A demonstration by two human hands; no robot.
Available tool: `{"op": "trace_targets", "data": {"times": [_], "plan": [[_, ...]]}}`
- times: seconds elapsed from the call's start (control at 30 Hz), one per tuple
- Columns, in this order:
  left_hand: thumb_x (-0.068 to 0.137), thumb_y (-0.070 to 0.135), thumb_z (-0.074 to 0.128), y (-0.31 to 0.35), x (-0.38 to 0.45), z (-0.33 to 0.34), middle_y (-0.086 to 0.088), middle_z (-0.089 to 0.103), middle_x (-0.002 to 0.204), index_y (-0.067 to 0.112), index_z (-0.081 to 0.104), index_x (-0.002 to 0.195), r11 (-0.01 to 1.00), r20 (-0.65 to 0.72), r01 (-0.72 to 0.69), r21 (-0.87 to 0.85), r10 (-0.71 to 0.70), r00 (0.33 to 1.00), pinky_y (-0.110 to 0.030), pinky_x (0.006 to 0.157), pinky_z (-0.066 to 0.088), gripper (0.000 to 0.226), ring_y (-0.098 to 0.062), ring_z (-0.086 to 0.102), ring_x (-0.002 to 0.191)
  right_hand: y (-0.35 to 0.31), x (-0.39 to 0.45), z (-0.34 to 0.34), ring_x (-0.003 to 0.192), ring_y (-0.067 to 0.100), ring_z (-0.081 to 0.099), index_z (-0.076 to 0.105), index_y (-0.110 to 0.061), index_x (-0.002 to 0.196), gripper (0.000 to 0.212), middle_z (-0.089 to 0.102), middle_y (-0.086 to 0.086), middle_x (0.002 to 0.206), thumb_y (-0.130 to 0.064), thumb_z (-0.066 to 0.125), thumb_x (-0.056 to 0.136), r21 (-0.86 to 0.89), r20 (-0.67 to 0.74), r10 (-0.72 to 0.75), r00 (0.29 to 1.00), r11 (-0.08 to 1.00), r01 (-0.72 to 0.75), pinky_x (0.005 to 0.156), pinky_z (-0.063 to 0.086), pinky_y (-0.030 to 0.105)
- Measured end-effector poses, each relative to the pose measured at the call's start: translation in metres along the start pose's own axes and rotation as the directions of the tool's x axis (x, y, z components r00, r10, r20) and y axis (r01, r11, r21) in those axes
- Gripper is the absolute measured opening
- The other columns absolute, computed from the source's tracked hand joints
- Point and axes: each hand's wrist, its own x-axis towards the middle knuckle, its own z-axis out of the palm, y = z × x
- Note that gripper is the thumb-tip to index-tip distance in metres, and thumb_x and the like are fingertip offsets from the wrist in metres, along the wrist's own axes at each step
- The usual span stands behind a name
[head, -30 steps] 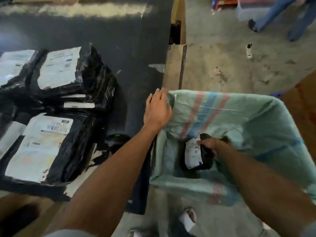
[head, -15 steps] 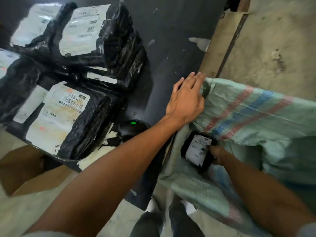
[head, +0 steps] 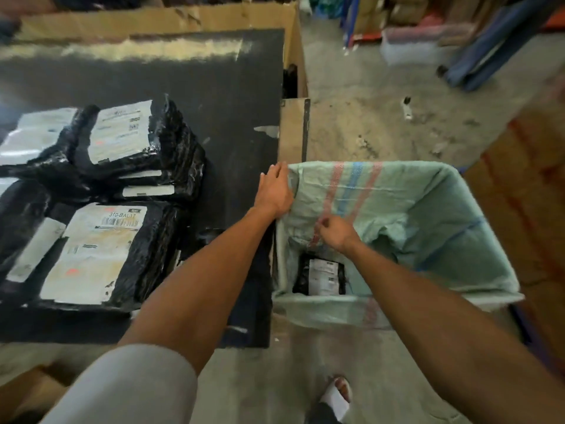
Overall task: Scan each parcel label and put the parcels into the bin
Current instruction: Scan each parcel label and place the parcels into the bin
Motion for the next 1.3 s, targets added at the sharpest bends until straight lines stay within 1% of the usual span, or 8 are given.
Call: {"op": "trace_targets", "data": {"times": [0.17, 0.37, 0.63, 0.8, 0.9, 1.03, 1.17, 1.3], "plan": [[0.095, 0.012, 0.055, 0.006, -0.056, -0.04, -0.019, 0.049, 0.143, 0.004, 0.063, 0.131, 0.986, -0.042, -0.163, -0.018, 0.162, 0.986, -0.044, 0.112, 0.041, 0.037, -0.035, 0.048, 0.133, -0.052, -0.066, 0.004, 0.102, 0.015, 0.063, 0.069, -0.015, 0.117, 0.026, 0.071, 0.001, 0.11, -0.028, 0.054, 0.101, 0.086, -0.292, -0.211, 0.933, 0.966, 0.245, 0.083, 0.039, 0.023], [0.094, 0.005, 0.052, -0.042, -0.152, -0.101, -0.01, 0.067, 0.115, 0.01, 0.075, 0.109, 0.929, -0.326, -0.363, 0.064, 0.364, 0.873, -0.042, 0.099, 0.046, 0.028, -0.029, 0.058, 0.111, -0.102, -0.136, 0.051, 0.095, 0.021, 0.071, 0.07, -0.02, 0.111, 0.02, 0.071, -0.005, 0.1, -0.03, 0.056, 0.1, 0.223, -0.43, -0.306, 0.849, 0.876, 0.428, 0.09, 0.054, 0.037], [0.096, 0.036, 0.057, -0.169, -0.232, -0.145, -0.016, 0.054, 0.134, 0.008, 0.059, 0.133, 0.988, -0.538, 0.104, 0.114, -0.026, 0.842, -0.048, 0.103, 0.039, 0.046, -0.035, 0.048, 0.127, -0.166, -0.178, 0.12, 0.088, 0.024, 0.066, 0.053, -0.011, 0.124, 0.052, 0.062, 0.006, 0.101, -0.055, 0.053, 0.096, 0.498, -0.059, 0.025, 0.998, 0.867, 0.008, 0.08, 0.058, 0.039], [0.095, 0.059, 0.051, -0.195, -0.243, -0.151, -0.029, 0.032, 0.156, -0.003, 0.02, 0.155, 0.948, -0.381, 0.314, -0.049, -0.309, 0.872, -0.052, 0.118, 0.028, 0.092, -0.043, 0.031, 0.144, -0.186, -0.184, 0.147, 0.048, 0.019, 0.047, 0.049, -0.002, 0.109, 0.026, 0.051, 0.01, 0.072, -0.026, 0.054, 0.102, 0.71, -0.053, 0.121, 0.991, 0.703, -0.048, 0.058, 0.042, 0.035], [0.082, 0.064, 0.07, -0.207, -0.23, -0.162, -0.027, 0.045, 0.15, -0.007, 0.029, 0.151, 0.887, -0.231, 0.374, -0.269, -0.437, 0.869, -0.052, 0.113, 0.039, 0.107, -0.044, 0.044, 0.138, -0.186, -0.189, 0.147, 0.045, 0.016, 0.045, 0.052, -0.003, 0.108, 0.02, 0.053, 0.009, 0.067, -0.021, 0.056, 0.101, 0.752, -0.023, 0.137, 0.99, 0.655, -0.074, 0.046, 0.039, 0.029], [0.066, 0.031, 0.095, -0.206, -0.224, -0.163, -0.015, 0.072, 0.122, 0.002, 0.069, 0.119, 0.61, 0.004, 0.306, -0.731, -0.445, 0.896, -0.041, 0.095, 0.058, 0.066, -0.028, 0.07, 0.109, -0.179, -0.198, 0.144, 0.051, 0.017, 0.045, 0.056, -0.002, 0.111, 0.03, 0.058, 0.008, 0.072, -0.03, 0.058, 0.1, 0.745, -0.039, 0.136, 0.99, 0.664, -0.062, 0.051, 0.04, 0.03], [0.07, 0.003, 0.09, -0.187, -0.226, -0.153, -0.016, 0.075, 0.113, 0.002, 0.067, 0.117, 0.367, 0.072, 0.219, -0.904, -0.376, 0.924, -0.033, 0.062, 0.062, 0.052, -0.025, 0.075, 0.087, -0.172, -0.205, 0.136, 0.053, 0.016, 0.045, 0.054, -0.008, 0.115, 0.03, 0.057, 0.005, 0.074, -0.033, 0.059, 0.1, 0.781, -0.052, 0.096, 0.994, 0.624, -0.019, 0.049, 0.04, 0.028], [0.07, 0.001, 0.088, -0.167, -0.225, -0.157, -0.014, 0.07, 0.112, 0.004, 0.052, 0.121, 0.389, 0.02, 0.181, -0.903, -0.384, 0.923, -0.039, 0.063, 0.061, 0.062, -0.033, 0.072, 0.095, -0.171, -0.211, 0.123, 0.055, 0.013, 0.048, 0.054, -0.015, 0.109, 0.017, 0.058, 0.003, 0.076, -0.023, 0.062, 0.096, 0.782, -0.103, 0.006, 0.995, 0.619, 0.077, 0.047, 0.04, 0.026]]}}
